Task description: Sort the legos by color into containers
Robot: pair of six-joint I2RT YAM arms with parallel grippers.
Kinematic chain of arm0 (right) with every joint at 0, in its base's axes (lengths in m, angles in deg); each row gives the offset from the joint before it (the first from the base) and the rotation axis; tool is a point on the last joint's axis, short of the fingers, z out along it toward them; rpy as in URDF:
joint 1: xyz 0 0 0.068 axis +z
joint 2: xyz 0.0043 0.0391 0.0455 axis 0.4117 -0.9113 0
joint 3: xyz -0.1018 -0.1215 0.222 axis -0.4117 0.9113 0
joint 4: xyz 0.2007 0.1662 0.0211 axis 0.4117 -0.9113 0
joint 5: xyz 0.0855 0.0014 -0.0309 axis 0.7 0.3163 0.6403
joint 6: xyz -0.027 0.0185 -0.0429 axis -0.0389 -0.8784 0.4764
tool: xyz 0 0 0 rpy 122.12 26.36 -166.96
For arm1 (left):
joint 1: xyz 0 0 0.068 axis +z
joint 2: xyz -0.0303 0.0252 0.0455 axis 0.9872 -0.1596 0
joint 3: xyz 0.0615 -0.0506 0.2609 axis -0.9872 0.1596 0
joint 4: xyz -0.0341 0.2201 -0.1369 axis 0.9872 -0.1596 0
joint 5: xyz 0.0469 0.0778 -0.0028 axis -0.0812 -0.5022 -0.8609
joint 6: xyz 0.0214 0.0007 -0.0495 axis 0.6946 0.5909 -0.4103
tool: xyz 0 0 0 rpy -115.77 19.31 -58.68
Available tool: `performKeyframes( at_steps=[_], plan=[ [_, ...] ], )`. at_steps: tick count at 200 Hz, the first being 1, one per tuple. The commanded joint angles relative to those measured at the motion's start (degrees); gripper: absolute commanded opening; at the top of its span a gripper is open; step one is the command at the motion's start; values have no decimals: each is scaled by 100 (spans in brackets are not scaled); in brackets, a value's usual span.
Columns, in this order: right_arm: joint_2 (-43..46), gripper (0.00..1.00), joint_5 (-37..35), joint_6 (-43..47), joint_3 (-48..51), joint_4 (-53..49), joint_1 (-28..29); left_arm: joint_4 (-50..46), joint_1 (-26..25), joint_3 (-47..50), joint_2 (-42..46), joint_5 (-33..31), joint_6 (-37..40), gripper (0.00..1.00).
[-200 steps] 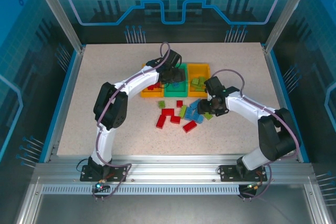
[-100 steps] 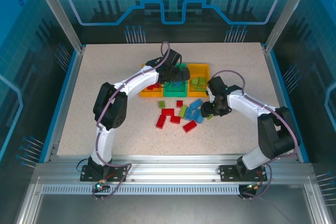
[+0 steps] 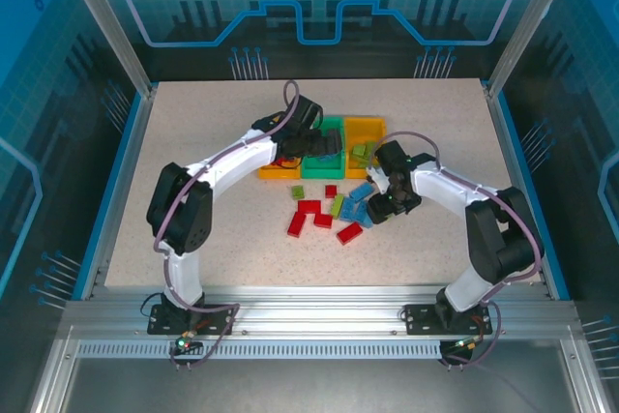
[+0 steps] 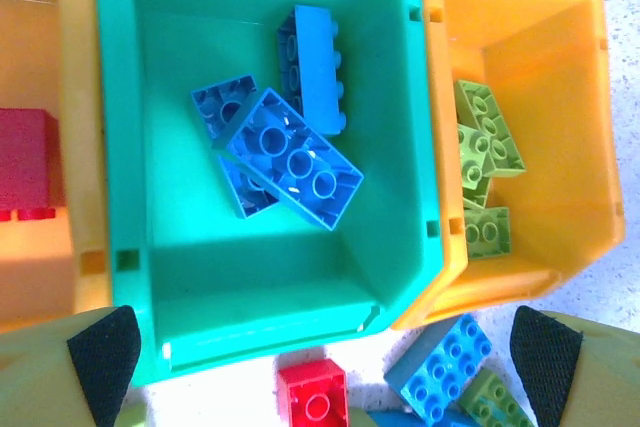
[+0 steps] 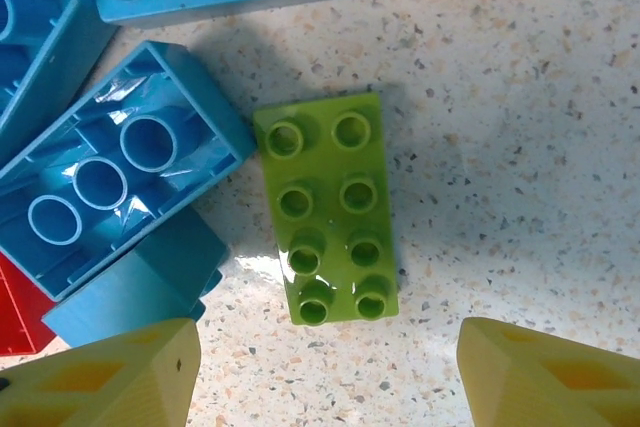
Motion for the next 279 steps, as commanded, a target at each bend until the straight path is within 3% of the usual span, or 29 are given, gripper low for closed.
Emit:
performKeyframes(
  at_steps=[1,58,101,142,204,246,279],
  plan=[
    [-342,70,-244,326,-80,-89,68,230,72,359,446,10,-126,99],
    [-977,65,-363,443,-241,-108,67,356,211,1062,1020,-32,-208,99],
    [-1006,40,-399,454,-249,-202,53,382,258,1229,1175,-35,-230,99],
    [-297,30,-220,362,-249,-322,52,357,258,1404,1223,-66,-219,99],
    [809,27,584,-41,-556,57,-284,268,177,2076,1321,-118,-321,99],
    [-69,25,764,-856,-1571,-3,-295,184,-46,2291,1169,-19,-501,98],
    [-978,24,381,-1327,-2428,-265,-328,162,-138,2333,969,87,-714,98]
  ],
)
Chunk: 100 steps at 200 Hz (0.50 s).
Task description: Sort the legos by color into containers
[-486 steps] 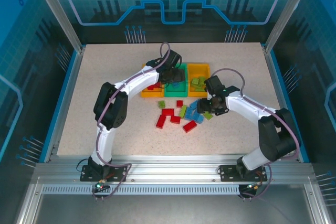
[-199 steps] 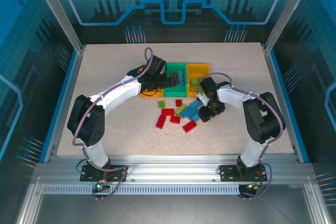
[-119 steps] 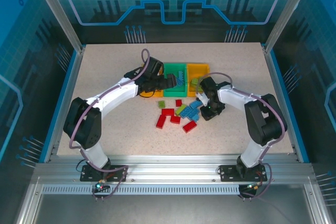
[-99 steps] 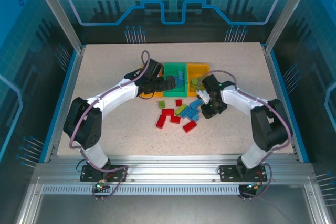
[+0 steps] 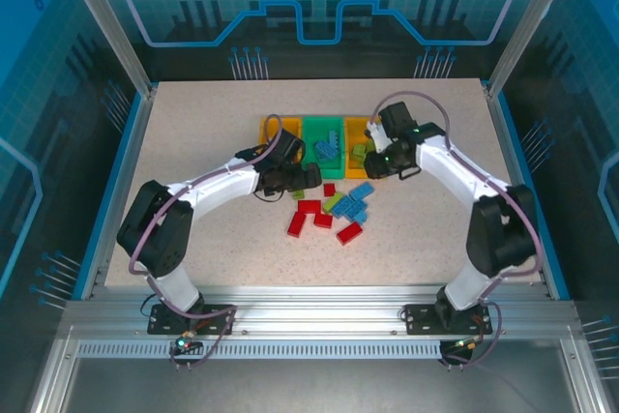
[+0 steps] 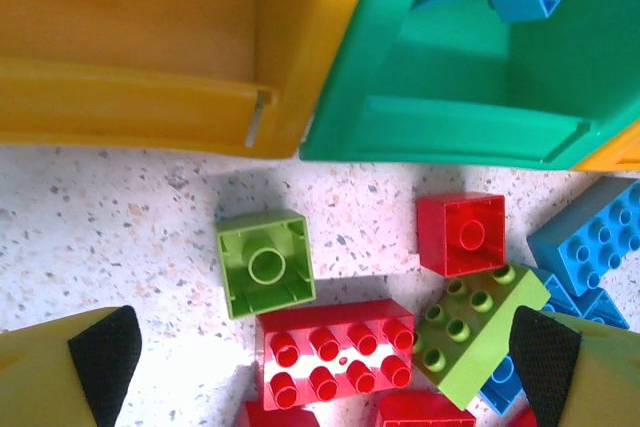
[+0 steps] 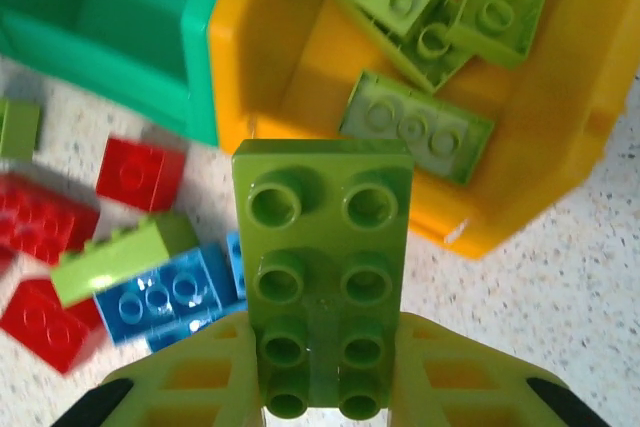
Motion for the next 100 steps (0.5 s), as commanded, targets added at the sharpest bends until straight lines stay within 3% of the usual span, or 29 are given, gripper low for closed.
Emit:
performKeyframes(
  at_steps=[1,34,63,100],
  plan=[
    [-553,24,-183,-555,-499,-261,-63,-115,-52,73,-150,129,-266,97],
    [-1207,24,-403,-672,-1111,-368,-82,-150,-96,-41,-417,173,-377,96],
    [-1492,30,-571,-810,-1375,-410,-94,-282,-112,-237,-699,208,-346,94],
    [-1320,50,-572,-966,-1258,-262,-92,-311,-125,-337,-898,214,-325,90]
  ],
)
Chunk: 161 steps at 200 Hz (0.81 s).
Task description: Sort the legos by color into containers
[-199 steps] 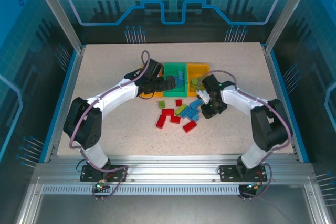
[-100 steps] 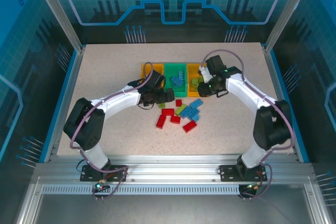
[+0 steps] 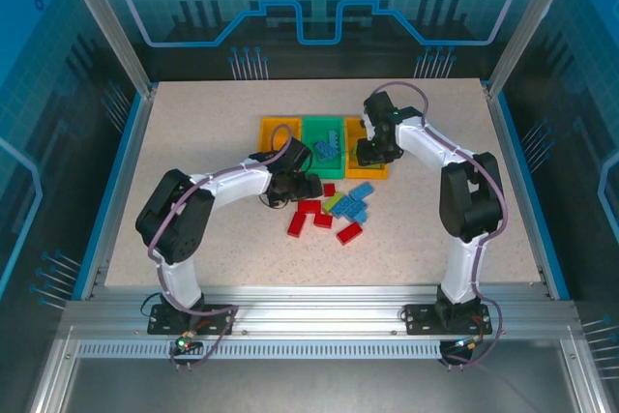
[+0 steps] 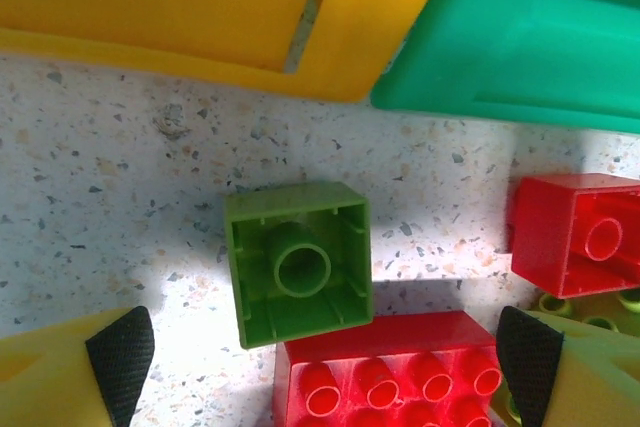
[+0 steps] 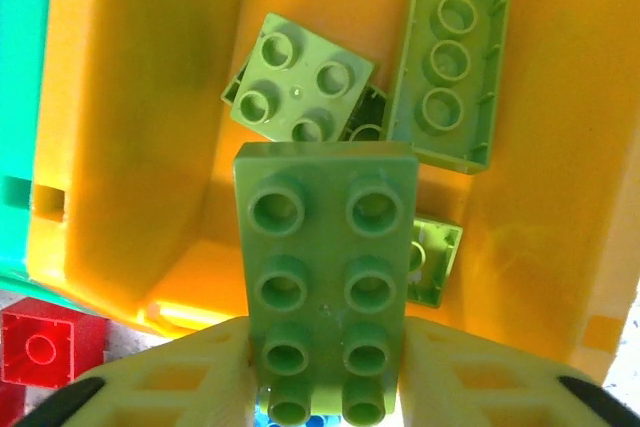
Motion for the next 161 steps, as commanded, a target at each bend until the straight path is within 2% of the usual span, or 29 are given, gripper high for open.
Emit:
performKeyframes(
  at_steps=[1,25,53,92,127,161],
  plan=[
    [133,51,-82,-223,-78,-68,-69,-174,-44,-237,-143,123,-30,90],
    [417,63,128,-286,80,11,-69,-252,-56,-316,-246,58,-3,89],
    [984,66,267,-305,497,236,-24,-273,-58,-362,-327,-6,6,81],
    [1627,69,13,-251,943,253,-117,-379,-52,-378,-381,-88,89,66],
    [1810,69,-31,-204,1179,261,-328,-434,-62,-318,-308,-110,63,51],
    [1875,69,-28,-204,1343,296,-402,-452,-66,-280,-168,-183,83,40]
  ],
)
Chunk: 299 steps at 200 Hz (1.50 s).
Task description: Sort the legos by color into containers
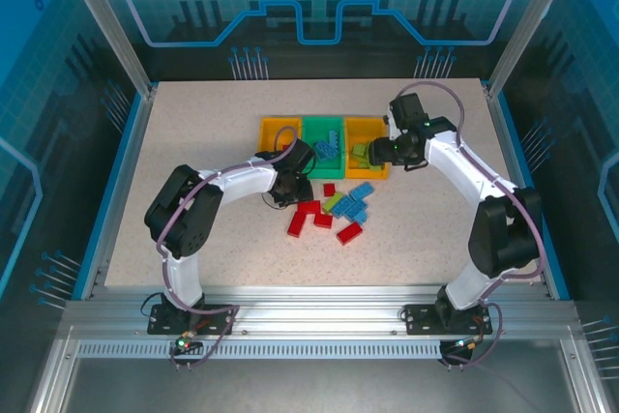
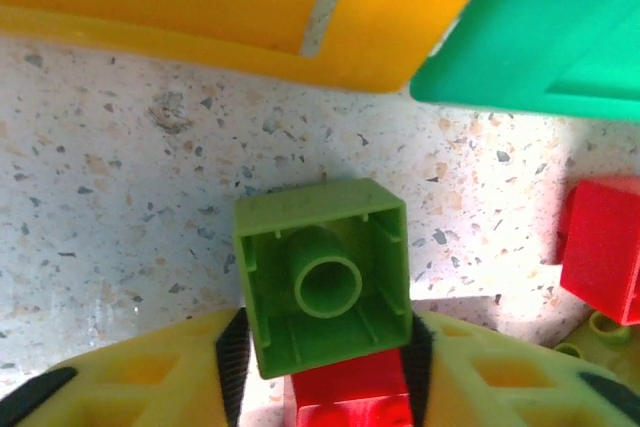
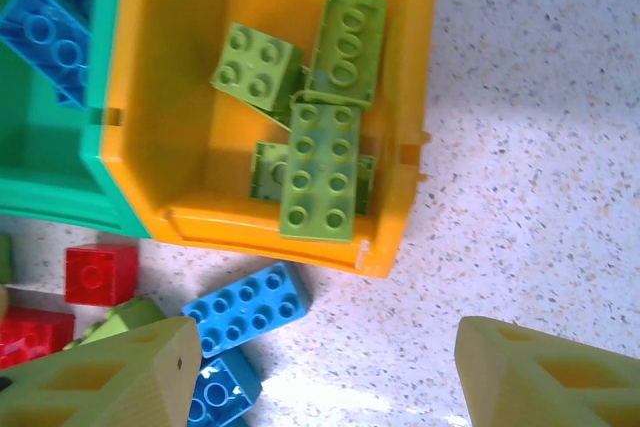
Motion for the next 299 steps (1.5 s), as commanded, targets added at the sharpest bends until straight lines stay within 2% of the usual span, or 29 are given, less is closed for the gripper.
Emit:
performKeyframes(
  at_steps=[1,45,110,162,179,207,250,299],
  plan=[
    [125,69,-25,16,139,34,-65,-186,-33,-65,140,-134,62,39],
    [199,69,-60,60,226,30,-91,-205,-47,-72,186,-148,81,30],
    [370,70,54,-8,607,220,-224,-601,-315,-634,674,-461,275,31],
    [410,70,373,-28,791,283,-427,-854,-458,-1240,542,-460,394,32],
    [436,70,405,-1,830,296,-434,-860,-485,-1236,492,-459,421,38],
    [456,69,546,16,914,396,-412,-938,-507,-1207,335,-521,436,62],
    [429,69,529,33,941,399,-424,-793,-570,-1099,37,-427,845,66],
    [428,70,485,95,901,346,-447,-767,-567,-918,-77,-621,2121,72]
  ],
)
